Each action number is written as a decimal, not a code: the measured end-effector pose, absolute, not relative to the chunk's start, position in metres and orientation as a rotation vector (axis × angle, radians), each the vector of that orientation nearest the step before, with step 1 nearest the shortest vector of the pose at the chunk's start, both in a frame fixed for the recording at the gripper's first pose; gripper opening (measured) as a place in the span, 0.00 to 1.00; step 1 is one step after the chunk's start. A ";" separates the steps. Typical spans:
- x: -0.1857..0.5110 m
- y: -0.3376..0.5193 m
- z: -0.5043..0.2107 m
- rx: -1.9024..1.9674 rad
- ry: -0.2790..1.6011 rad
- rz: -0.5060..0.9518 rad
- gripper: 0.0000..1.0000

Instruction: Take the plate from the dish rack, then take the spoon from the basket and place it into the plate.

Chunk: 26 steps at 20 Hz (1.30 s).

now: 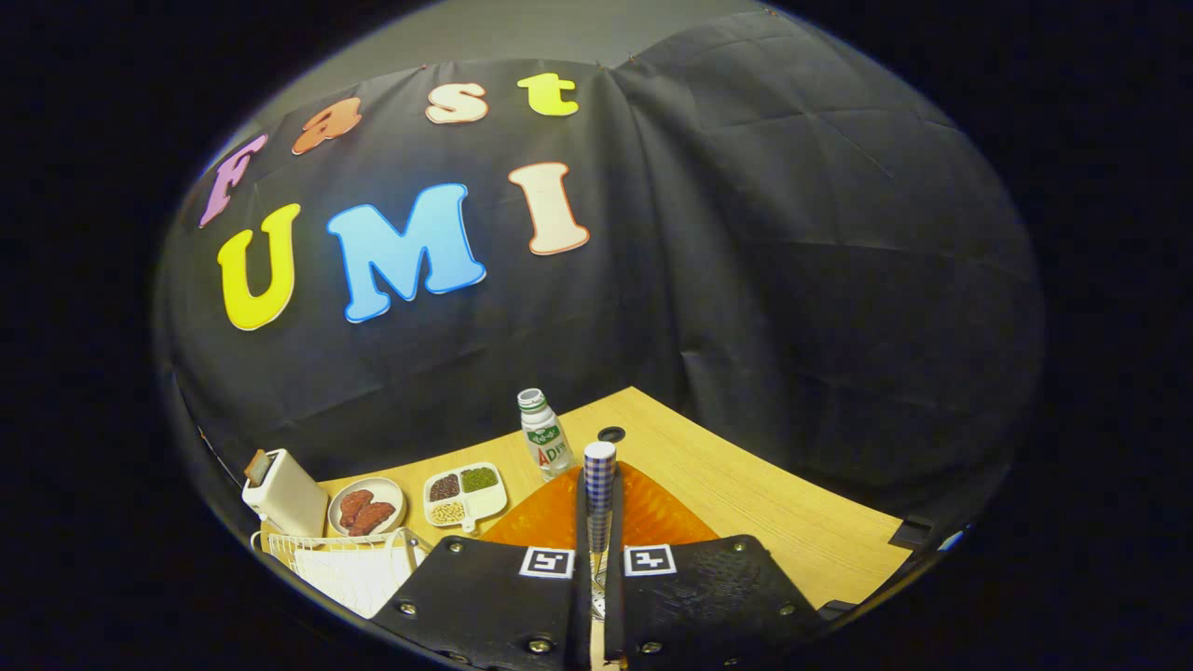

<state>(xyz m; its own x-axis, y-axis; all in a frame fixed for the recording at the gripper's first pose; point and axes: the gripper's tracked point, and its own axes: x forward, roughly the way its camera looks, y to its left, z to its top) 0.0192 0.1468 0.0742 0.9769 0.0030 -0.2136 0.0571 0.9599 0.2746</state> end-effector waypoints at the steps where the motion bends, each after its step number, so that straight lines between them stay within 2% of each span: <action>1: 0.010 0.154 0.081 0.271 0.203 -0.013 0.05; 7: -0.055 0.225 0.091 0.206 0.193 0.151 0.05; 18: -0.198 0.361 0.029 0.066 0.291 0.560 0.05; 26: -0.232 0.380 -0.026 -0.021 0.350 0.666 0.05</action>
